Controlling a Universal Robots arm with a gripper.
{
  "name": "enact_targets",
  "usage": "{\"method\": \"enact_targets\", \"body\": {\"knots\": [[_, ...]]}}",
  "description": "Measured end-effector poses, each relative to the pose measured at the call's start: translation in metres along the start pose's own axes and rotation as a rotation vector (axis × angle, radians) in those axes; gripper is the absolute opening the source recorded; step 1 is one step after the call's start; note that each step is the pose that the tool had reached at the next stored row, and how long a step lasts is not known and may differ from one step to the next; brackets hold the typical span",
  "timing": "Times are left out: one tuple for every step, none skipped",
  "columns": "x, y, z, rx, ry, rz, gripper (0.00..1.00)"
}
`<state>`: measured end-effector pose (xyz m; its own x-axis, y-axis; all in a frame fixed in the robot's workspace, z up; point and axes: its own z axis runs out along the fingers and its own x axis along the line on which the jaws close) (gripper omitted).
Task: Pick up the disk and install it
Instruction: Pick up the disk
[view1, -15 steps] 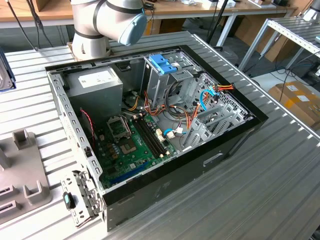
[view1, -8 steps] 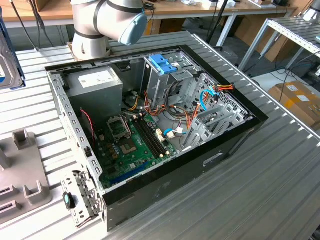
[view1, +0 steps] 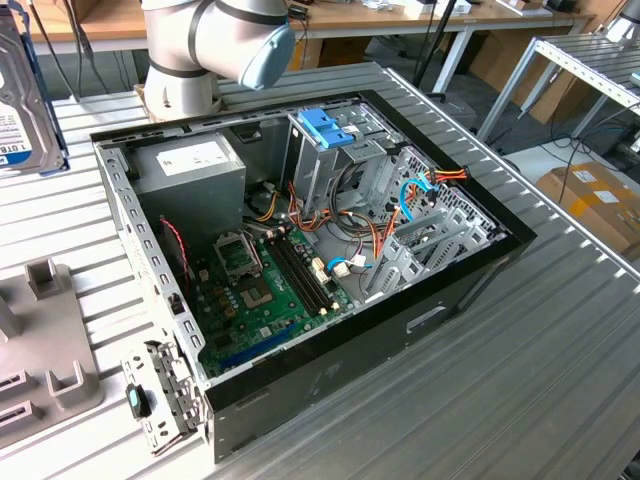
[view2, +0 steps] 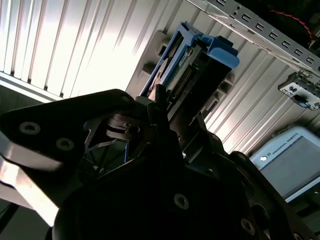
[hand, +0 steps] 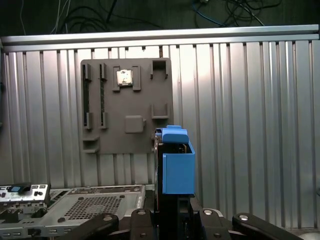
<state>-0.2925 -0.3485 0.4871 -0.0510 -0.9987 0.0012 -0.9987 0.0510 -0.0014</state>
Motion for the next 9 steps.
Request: {"method": "enact_targets", "body": {"knots": [[-0.0002, -0.0041, 0.0, -0.0001, 0.0, 0.0, 0.35], [-0.0003, -0.0061, 0.0, -0.0001, 0.0, 0.0, 0.35], [-0.0004, -0.0079, 0.0, 0.0, 0.0, 0.0, 0.35], [-0.0005, -0.01, 0.0, -0.0001, 0.0, 0.0, 0.35], [-0.0006, -0.0121, 0.0, 0.0, 0.0, 0.0, 0.35], [-0.0008, -0.0152, 0.0001, 0.0001, -0.0001, 0.0, 0.35], [-0.0009, -0.0174, 0.0, 0.0, 0.0, 0.0, 0.35], [-0.0011, -0.0211, 0.0, 0.0, 0.0, 0.0, 0.35], [-0.0012, -0.0246, 0.0, 0.0, 0.0, 0.0, 0.35]]}}
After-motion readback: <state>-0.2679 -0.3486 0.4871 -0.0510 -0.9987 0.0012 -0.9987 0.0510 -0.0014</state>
